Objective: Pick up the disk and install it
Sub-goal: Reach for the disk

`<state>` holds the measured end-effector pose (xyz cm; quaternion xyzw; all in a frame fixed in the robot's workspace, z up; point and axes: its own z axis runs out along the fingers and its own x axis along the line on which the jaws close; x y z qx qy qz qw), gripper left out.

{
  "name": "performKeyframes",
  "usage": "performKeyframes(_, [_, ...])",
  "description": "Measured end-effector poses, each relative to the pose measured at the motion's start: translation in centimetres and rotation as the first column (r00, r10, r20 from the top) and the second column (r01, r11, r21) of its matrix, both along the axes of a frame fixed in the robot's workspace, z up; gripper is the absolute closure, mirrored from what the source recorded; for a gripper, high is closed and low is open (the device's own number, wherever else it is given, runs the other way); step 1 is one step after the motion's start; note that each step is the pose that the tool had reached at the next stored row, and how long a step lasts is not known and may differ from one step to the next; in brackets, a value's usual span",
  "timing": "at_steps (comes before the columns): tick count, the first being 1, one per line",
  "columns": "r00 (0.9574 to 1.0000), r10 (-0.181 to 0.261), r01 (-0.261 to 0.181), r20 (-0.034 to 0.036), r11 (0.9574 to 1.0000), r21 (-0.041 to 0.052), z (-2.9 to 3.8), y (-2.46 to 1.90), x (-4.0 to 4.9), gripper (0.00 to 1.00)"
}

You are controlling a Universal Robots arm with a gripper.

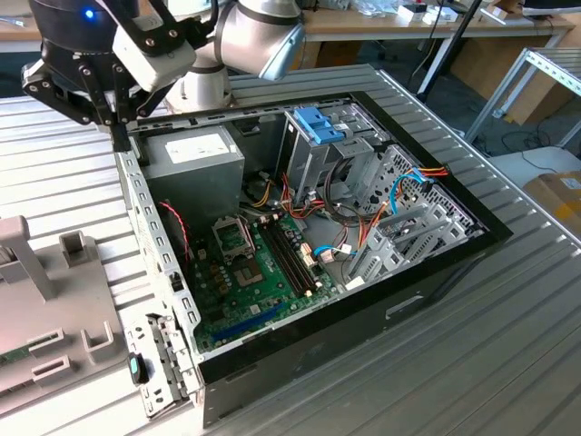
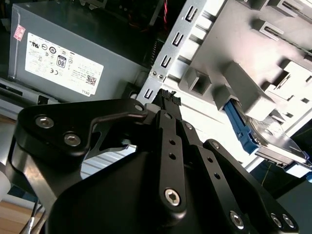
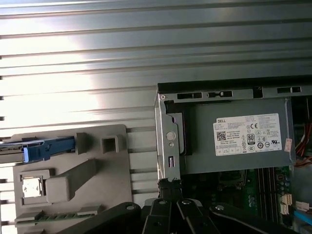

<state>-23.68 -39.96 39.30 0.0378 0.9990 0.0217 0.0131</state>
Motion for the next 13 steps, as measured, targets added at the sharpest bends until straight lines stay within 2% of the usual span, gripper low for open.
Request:
performKeyframes(7, [1.0, 0.0, 0.0, 0.0001, 1.0, 0.0001, -0.01, -0.03, -1.99, 0.89])
performKeyframes(9, [1.0, 0.0, 0.0, 0.0, 1.0, 0.0001, -0.01, -0.05, -3.23, 0.89])
performKeyframes(11, [1.0, 0.0, 0.0, 0.0001, 1.0, 0.0001, -0.02, -0.06, -3.83, 0.89])
performKeyframes(13, [1.0, 0.0, 0.0, 0.0001, 1.0, 0.0001, -0.02, -0.07, -4.95, 0.89])
